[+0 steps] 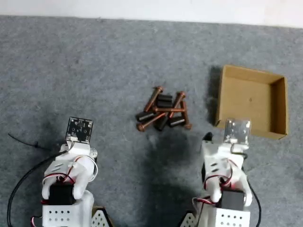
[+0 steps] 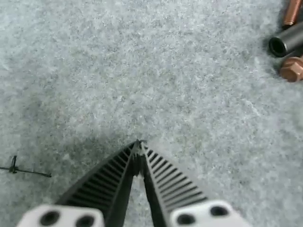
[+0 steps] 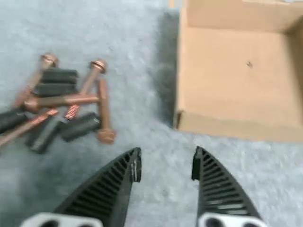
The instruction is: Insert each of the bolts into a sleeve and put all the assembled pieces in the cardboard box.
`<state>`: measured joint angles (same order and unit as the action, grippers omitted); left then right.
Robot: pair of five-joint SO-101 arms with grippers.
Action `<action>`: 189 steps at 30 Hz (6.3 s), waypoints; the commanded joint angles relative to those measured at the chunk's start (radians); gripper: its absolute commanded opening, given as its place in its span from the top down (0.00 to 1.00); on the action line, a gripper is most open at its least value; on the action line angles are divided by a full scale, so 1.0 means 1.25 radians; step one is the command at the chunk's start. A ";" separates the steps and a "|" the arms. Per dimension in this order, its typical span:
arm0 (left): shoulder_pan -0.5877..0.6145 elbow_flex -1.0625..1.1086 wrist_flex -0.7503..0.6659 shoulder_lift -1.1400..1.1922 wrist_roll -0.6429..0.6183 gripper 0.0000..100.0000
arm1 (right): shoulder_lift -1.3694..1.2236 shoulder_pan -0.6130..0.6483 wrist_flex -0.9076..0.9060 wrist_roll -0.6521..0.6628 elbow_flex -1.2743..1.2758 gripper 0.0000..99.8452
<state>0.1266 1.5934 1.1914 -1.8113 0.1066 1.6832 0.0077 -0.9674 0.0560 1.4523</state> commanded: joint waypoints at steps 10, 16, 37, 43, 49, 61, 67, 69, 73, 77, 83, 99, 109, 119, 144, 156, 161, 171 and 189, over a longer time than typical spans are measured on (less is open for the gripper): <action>0.004 -0.034 -0.017 -0.001 0.006 1.00 | -0.795 0.052 0.069 -0.005 -0.597 0.81; 0.004 -0.017 -0.038 -0.001 0.006 1.00 | -1.017 -0.007 0.147 -0.005 -0.710 0.81; 0.006 -0.006 -0.056 -0.001 0.006 1.00 | -1.467 -0.045 0.279 -0.007 -0.715 1.00; 0.007 -0.006 -0.056 -0.001 0.006 1.00 | -1.460 -0.089 0.223 -0.005 -0.758 1.00; 0.007 -0.006 -0.056 -0.001 0.006 1.00 | -1.463 -0.201 0.196 0.095 -0.846 1.00; 0.006 -0.006 -0.056 -0.001 0.006 1.00 | -1.463 -0.202 0.171 0.241 -0.839 1.00; 0.006 -0.006 -0.056 -0.001 0.006 1.00 | -1.456 -0.144 0.063 0.237 -0.839 0.86; 0.006 -0.006 -0.056 -0.001 0.006 1.00 | -1.450 -0.117 -0.014 0.236 -0.852 0.78; 0.006 -0.006 -0.056 -0.001 0.006 1.00 | -1.353 -0.060 -0.096 0.189 -0.937 0.77; 0.006 -0.006 -0.056 -0.001 0.006 1.00 | -1.202 -0.021 -0.100 0.140 -0.952 0.78; 0.004 -0.006 -0.056 -0.001 0.006 1.00 | -1.119 0.157 -0.123 0.136 -0.849 0.78; 0.004 -0.006 -0.058 -0.001 0.006 1.00 | -1.358 0.296 0.109 0.184 -0.742 0.78; 0.004 -0.006 -0.058 -0.001 0.006 1.00 | -1.524 0.274 0.141 0.189 -0.773 0.78; 0.007 -0.006 -0.058 -0.001 0.006 1.00 | -1.536 0.265 0.110 0.187 -0.783 0.78; 0.006 -0.006 -0.058 -0.001 0.006 1.00 | -1.089 0.350 0.110 0.338 -0.490 1.00; 0.004 -0.006 -0.058 -0.001 0.006 1.00 | -1.099 0.365 0.114 0.351 -0.385 0.98; 0.004 -0.004 -0.058 -0.001 0.006 1.00 | -1.102 0.365 0.051 0.166 -0.438 0.80; 0.004 -0.004 -0.058 -0.001 0.006 1.00 | -1.104 0.364 -0.073 -0.006 -0.548 0.77; 0.004 -0.004 -0.058 -0.001 0.006 1.00 | -1.111 0.364 0.100 -0.330 -0.465 0.77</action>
<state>0.1266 1.5934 1.1393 -1.8113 0.1082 0.2961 0.4618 -0.8677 -0.3000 0.8692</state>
